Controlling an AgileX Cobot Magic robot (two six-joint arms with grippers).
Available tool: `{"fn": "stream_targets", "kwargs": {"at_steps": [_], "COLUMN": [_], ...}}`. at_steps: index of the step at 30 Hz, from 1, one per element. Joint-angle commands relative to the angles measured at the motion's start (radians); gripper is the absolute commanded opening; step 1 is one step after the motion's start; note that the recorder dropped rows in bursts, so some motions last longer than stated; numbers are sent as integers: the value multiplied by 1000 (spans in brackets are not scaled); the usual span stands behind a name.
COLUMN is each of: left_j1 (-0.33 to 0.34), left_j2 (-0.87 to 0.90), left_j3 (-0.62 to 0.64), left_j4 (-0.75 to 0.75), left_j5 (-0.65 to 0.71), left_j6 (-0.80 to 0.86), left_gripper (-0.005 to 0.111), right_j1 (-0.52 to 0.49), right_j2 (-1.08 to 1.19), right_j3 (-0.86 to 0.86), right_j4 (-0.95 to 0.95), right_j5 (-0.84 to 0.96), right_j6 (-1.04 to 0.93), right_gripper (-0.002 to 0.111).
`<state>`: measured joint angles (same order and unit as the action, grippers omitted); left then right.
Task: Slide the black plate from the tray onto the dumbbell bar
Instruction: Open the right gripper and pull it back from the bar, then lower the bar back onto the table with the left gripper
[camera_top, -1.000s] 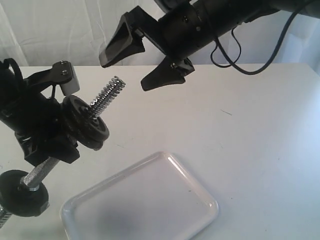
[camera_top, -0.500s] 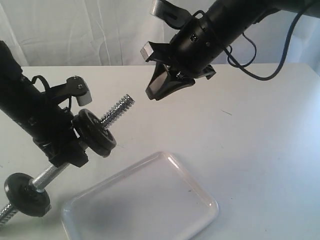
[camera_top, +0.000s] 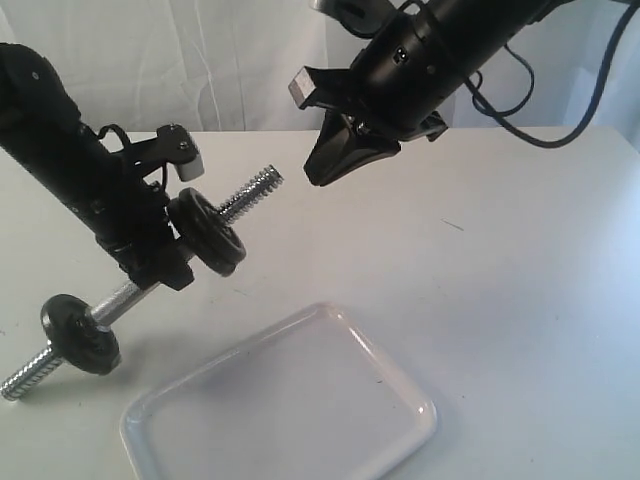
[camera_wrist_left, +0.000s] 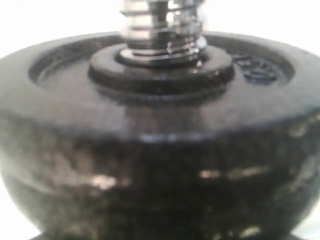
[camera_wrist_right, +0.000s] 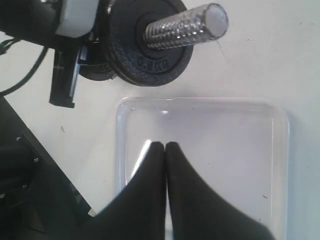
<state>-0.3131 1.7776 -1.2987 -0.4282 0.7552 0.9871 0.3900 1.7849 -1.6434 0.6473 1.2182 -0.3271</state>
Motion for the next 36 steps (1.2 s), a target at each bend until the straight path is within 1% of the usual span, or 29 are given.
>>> {"fn": "stream_targets", "kwargs": {"at_steps": [1, 7, 11, 15, 28, 36], "left_j1": [2, 2, 0, 0, 0, 0], "left_j2": [-8, 42, 50, 50, 138, 137], "left_j3": [-62, -65, -69, -69, -69, -69], "left_j4": [-137, -217, -223, -225, -225, -225], "left_j5": [30, 6, -11, -54, 23, 8], "left_j6": [8, 40, 37, 1, -1, -20], "left_gripper": [0, 0, 0, 0, 0, 0], "right_j1": [-5, -5, -5, -3, -3, -3], "right_j2": [-50, -96, -108, -112, -112, -112], "right_j3": [-6, -6, -6, -6, -6, -6], "right_j4": [5, 5, 5, 5, 11, 11], "right_j5": [3, 3, 3, 3, 3, 3], "right_j6": [3, 3, 3, 17, 42, 42], "right_gripper": [0, 0, 0, 0, 0, 0]}}
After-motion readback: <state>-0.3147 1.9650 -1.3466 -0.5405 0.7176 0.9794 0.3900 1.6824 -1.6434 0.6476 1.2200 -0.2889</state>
